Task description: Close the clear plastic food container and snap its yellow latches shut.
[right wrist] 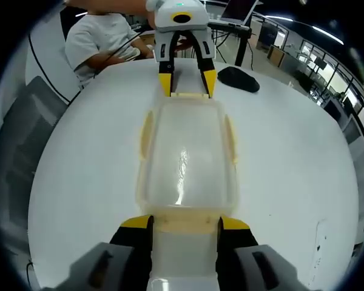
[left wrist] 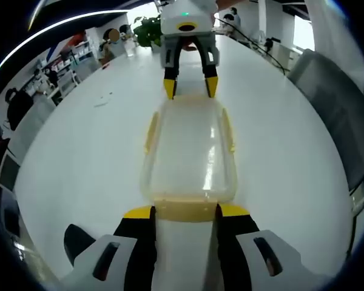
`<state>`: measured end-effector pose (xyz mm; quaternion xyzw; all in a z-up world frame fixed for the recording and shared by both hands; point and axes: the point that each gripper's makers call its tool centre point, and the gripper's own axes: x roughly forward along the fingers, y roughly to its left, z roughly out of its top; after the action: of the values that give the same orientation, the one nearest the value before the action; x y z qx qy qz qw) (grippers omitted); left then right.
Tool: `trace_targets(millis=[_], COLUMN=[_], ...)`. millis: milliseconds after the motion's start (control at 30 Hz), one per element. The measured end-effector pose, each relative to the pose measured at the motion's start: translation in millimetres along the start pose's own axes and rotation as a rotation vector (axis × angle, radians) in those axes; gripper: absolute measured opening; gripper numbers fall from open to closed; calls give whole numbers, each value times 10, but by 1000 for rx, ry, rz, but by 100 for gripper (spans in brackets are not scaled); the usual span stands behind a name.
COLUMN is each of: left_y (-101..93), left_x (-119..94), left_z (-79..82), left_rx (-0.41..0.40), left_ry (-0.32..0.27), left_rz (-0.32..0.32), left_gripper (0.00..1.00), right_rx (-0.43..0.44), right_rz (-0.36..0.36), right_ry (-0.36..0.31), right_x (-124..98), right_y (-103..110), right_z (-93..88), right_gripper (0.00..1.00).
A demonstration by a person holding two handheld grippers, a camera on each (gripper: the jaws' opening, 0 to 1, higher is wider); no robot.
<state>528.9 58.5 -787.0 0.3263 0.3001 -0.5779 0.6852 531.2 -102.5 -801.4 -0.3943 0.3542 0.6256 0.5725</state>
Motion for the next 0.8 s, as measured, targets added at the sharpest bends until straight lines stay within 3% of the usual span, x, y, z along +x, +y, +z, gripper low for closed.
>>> trace_targets(millis=[400,567,800], left_y=[12,-1,-25], left_x=[-8,-2,11], left_z=[-33,-27,-13], left_rx=[4,35,19], left_ry=[13,23,28], left_rz=[-7,-8,-24], left_gripper=[37,37,37], right_rx=[8,1,-2], right_rz=[-2,3,13], right_ry=[23,67,99], right_x=[11,17,19], right_y=[5,6,-4], right_z=[8,11,-8], right_gripper=[39,38,38])
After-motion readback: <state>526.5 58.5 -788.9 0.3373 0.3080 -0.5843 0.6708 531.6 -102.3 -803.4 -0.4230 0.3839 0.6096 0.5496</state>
